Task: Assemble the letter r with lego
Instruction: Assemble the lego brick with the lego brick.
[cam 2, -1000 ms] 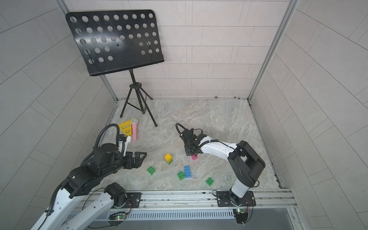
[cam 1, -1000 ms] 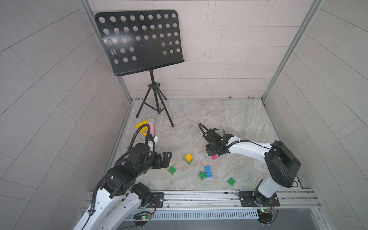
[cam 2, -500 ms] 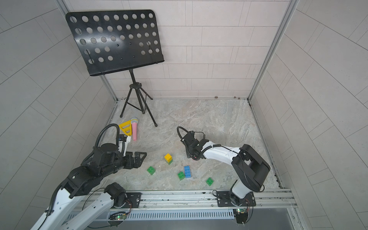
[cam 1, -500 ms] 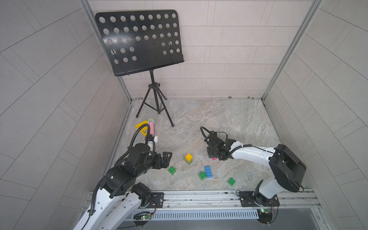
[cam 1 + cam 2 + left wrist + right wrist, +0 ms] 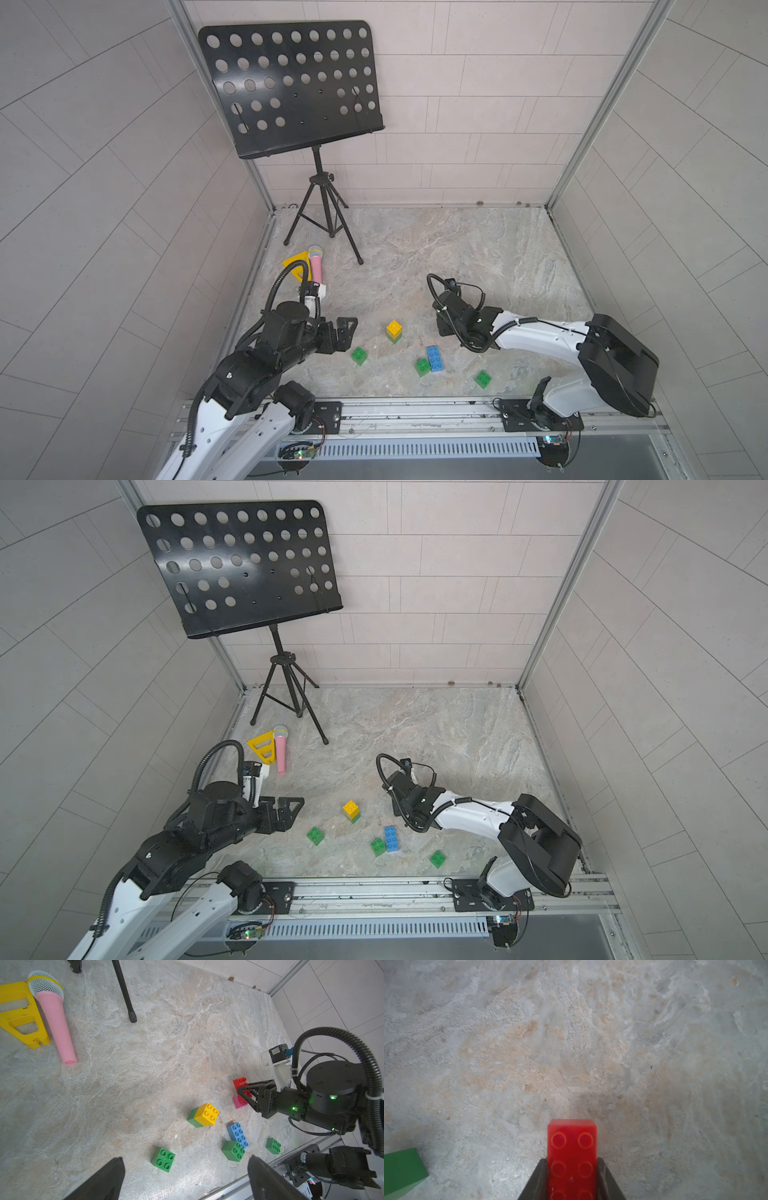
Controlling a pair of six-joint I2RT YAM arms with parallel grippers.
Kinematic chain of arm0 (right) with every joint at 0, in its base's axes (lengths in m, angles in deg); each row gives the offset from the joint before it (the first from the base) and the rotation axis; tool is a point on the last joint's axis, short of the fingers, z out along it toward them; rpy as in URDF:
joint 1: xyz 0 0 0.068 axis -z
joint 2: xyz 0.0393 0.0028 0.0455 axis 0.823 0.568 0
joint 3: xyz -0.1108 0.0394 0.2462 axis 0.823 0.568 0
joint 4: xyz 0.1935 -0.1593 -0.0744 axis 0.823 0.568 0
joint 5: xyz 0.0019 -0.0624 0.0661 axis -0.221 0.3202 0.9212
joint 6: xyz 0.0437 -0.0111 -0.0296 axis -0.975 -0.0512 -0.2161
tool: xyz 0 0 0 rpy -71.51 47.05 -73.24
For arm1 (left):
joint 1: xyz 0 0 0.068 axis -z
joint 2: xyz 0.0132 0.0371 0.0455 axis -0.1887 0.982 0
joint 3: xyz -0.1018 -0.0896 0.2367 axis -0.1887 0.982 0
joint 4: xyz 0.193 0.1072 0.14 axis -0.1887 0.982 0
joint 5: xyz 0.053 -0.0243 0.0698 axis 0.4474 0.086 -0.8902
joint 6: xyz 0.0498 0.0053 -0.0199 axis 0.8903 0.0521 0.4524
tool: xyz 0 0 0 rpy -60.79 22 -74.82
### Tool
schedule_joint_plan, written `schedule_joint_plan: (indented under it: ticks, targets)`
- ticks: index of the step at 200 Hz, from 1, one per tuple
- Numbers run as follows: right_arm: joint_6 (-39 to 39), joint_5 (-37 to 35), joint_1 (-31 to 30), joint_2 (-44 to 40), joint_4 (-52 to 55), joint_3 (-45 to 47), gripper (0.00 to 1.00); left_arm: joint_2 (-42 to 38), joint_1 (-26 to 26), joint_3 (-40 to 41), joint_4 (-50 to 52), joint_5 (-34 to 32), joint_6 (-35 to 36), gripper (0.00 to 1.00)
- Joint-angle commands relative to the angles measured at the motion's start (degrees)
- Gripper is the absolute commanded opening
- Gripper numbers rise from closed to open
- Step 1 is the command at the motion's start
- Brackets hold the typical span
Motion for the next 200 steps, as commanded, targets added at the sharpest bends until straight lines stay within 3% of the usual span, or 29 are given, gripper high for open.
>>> schedule_joint_plan:
  ticks: [1, 55, 125, 200]
  targets:
    - [-2.13, -3.12, -1.27, 1.49, -2.87, 2.97, 0.00, -1.30, -1.24, 0.55, -1.80, 0.16, 0.56, 1.00]
    - [-3.44, -5.52, -2.56, 2.03, -8.49, 7.38, 0.00, -4.84, -2.55, 0.99, -2.35, -0.73, 0.26, 1.00]
    - [-2.60, 0.69, -0.76, 10.53, -12.45, 2.70, 0.00, -4.44, -3.11, 1.60, -3.21, 0.05, 0.17, 1.00]
    - [-2.51, 3.41, 1.16, 16.75, -5.89, -4.20, 0.00, -3.96, -5.71, 1.92, -4.26, 3.56, 0.87, 1.00]
